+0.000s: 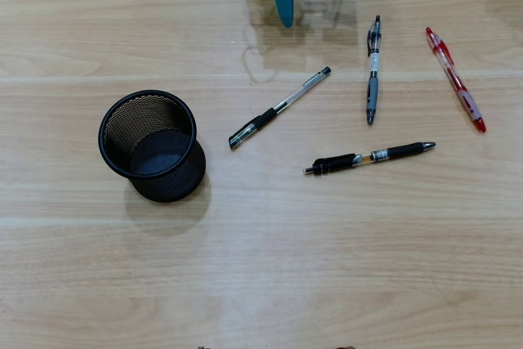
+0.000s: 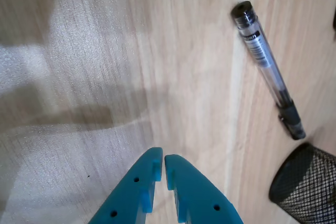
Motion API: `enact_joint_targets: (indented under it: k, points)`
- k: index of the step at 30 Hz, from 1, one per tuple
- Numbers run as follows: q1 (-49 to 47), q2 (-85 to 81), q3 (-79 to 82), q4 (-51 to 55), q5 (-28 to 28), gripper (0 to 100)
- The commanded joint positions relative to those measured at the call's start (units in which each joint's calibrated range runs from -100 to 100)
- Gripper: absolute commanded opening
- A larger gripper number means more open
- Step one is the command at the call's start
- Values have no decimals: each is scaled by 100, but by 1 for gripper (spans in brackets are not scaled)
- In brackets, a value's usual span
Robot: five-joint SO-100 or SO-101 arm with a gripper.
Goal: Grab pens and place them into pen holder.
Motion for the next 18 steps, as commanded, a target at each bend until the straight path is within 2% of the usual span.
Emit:
enact_joint_targets:
  k: [1,18]
  points:
    - [-12,-34,-14,6,-12,2]
    - [53,-34,-14,6,-12,2]
